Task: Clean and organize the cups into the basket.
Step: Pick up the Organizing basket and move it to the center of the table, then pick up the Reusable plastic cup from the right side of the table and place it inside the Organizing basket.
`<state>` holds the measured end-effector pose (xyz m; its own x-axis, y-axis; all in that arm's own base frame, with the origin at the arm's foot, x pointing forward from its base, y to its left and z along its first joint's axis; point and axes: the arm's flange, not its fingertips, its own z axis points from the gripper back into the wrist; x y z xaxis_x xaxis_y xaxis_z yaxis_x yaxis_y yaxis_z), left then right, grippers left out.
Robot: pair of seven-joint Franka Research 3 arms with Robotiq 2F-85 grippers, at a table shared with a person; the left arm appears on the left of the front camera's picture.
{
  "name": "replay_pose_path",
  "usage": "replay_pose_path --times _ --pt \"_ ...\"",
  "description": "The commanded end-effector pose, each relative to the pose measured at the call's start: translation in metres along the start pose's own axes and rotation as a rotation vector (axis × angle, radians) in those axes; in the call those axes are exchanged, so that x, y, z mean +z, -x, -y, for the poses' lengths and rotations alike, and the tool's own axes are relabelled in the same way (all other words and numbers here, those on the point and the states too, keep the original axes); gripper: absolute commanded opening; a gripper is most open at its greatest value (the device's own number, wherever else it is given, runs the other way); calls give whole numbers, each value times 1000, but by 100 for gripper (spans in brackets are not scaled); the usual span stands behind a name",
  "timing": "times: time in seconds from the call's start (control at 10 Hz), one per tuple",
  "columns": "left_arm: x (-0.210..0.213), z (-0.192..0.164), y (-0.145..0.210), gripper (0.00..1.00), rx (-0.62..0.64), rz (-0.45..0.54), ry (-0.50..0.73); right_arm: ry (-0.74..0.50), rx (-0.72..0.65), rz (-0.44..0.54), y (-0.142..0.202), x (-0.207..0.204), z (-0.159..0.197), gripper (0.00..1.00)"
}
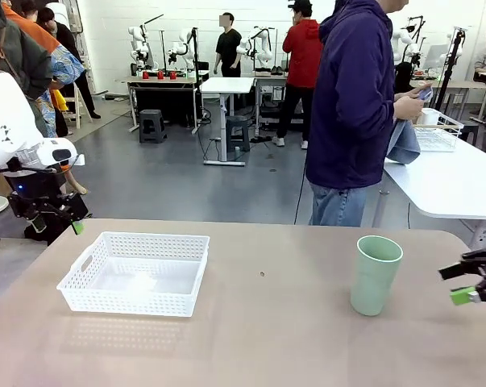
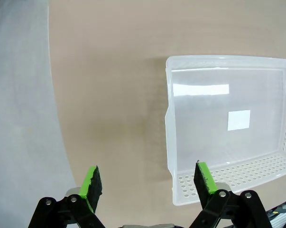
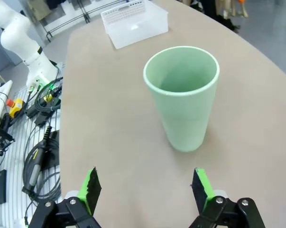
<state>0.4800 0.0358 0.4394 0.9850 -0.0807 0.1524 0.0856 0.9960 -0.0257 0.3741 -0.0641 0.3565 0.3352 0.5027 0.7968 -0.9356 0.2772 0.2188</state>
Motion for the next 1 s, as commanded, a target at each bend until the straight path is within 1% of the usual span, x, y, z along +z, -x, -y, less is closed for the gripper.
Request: replay_pose_path --times 0.0,0.2,0.5,0.7,0.9 --pt "3 11 6 100 19 9 -35 -38 42 15 3 -22 38 100" --pt "2 16 8 100 33 -8 -23 -43 38 26 4 -33 53 100" --pt "-4 25 7 100 40 -37 13 -45 72 31 8 -40 61 100" --pt "-16 37 -2 100 56 -71 24 -64 93 39 10 -47 64 100" --pt "-38 50 -19 100 74 -123 -8 -102 104 28 11 -60 70 100"
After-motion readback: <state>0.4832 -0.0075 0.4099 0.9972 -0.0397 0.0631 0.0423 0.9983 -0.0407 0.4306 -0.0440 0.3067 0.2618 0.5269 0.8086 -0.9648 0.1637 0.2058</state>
